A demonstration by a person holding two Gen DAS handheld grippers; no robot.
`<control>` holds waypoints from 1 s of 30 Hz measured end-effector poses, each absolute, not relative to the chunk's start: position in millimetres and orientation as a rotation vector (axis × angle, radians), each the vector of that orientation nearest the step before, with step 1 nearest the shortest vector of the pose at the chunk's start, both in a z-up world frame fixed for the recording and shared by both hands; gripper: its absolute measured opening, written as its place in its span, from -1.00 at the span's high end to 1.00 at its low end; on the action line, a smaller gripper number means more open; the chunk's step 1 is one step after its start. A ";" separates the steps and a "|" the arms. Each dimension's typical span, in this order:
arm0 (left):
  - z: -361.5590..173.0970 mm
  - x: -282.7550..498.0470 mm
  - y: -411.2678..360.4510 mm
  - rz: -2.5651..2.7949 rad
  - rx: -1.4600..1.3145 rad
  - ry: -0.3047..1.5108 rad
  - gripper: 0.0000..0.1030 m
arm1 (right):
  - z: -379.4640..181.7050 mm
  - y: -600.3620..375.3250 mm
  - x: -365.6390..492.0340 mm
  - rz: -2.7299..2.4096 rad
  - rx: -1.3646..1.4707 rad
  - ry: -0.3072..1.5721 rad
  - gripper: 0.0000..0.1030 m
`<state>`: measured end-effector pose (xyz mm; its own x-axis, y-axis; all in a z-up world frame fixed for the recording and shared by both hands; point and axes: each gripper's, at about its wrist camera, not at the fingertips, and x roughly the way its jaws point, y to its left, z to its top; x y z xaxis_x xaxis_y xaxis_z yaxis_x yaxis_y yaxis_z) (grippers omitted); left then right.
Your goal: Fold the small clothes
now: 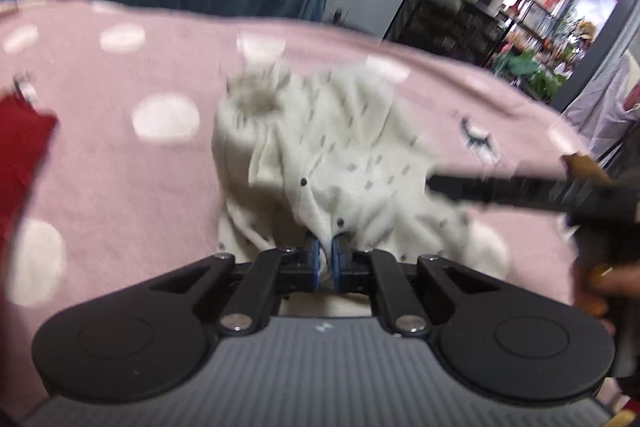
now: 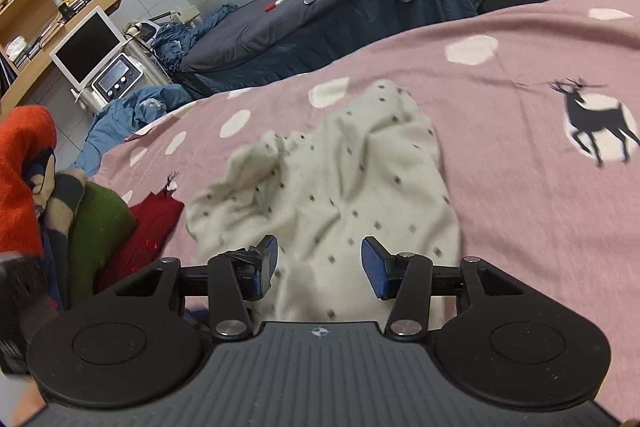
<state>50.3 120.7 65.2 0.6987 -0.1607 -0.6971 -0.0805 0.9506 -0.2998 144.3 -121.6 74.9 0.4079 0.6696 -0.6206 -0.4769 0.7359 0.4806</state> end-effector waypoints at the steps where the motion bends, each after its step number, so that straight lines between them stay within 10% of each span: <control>1: 75.4 43.1 121.4 -0.042 -0.302 0.788 0.88 | 75.6 -126.5 139.2 0.731 0.226 0.879 -0.56; 5: 84.8 23.4 130.6 0.030 -0.276 0.807 0.85 | 79.5 -137.4 120.1 0.747 0.139 0.790 -0.56; 9: 56.2 26.9 128.4 0.124 -0.216 0.980 0.13 | 77.0 -130.0 106.6 0.761 0.022 0.731 -0.56; 15: 63.9 25.1 106.8 0.157 -0.165 0.887 -0.39 | 63.7 -113.2 88.4 0.820 -0.152 0.673 -0.85; 24: 22.4 53.5 108.3 0.174 -0.157 0.968 -0.53 | 32.6 -128.0 91.6 0.730 -0.137 0.793 -0.92; 30: 24.3 31.0 127.2 0.275 -0.208 0.956 -0.99 | 33.9 -123.9 76.6 0.726 -0.266 0.766 -0.96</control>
<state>31.0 127.2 24.3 0.5466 0.1391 -0.8257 -0.3211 0.9455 -0.0534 76.6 -123.9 33.9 0.4961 0.4983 -0.7110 -0.6829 0.7297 0.0349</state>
